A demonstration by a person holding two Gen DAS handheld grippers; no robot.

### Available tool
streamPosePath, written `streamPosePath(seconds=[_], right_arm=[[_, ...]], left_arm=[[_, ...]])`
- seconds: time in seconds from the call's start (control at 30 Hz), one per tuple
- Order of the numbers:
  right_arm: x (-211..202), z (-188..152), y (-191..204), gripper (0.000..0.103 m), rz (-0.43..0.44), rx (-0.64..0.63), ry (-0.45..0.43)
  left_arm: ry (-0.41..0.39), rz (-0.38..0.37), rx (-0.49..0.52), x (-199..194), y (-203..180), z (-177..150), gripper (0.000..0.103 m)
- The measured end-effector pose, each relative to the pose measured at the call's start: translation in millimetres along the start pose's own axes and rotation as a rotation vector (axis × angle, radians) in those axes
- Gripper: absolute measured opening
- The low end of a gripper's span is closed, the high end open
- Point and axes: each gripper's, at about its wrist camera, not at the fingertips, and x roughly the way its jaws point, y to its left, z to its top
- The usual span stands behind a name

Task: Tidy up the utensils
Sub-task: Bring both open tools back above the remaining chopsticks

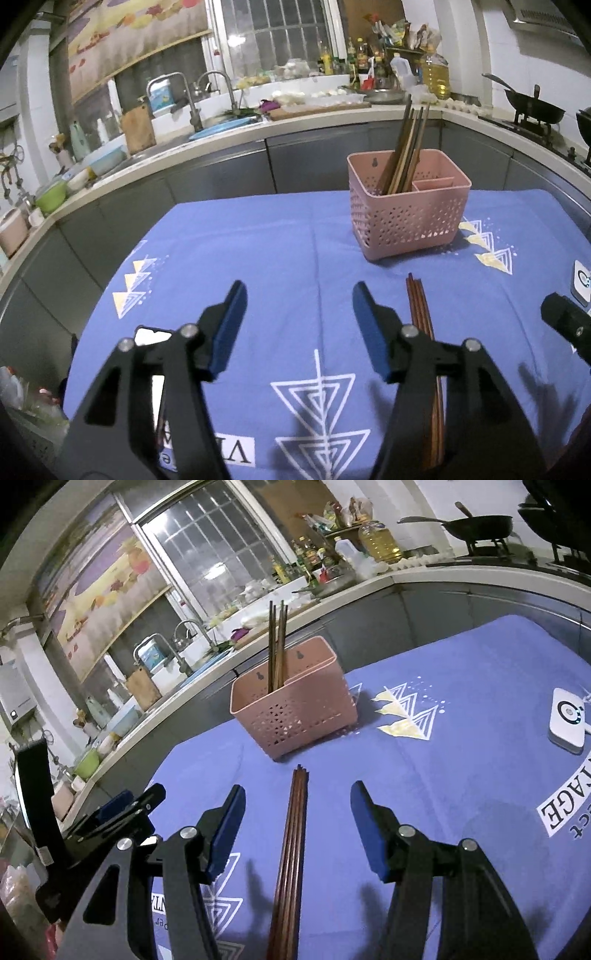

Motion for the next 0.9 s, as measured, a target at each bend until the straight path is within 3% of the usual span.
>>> streamPosePath(seconds=[0.23, 0.67, 0.9], right_arm=[[3, -2, 5, 0.06, 0.008, -0.007, 0.014], [7, -8, 5, 0.061, 0.004, -0.002, 0.028], [9, -8, 0, 0.061, -0.006, 0.007, 0.024]], left_arm=[[0.003, -0.006, 0.001, -2, 0, -1, 0.058], [0.005, -0.036, 0.0, -7, -4, -5, 0.08], [0.014, -0.072, 0.004, -8, -11, -6, 0.084]])
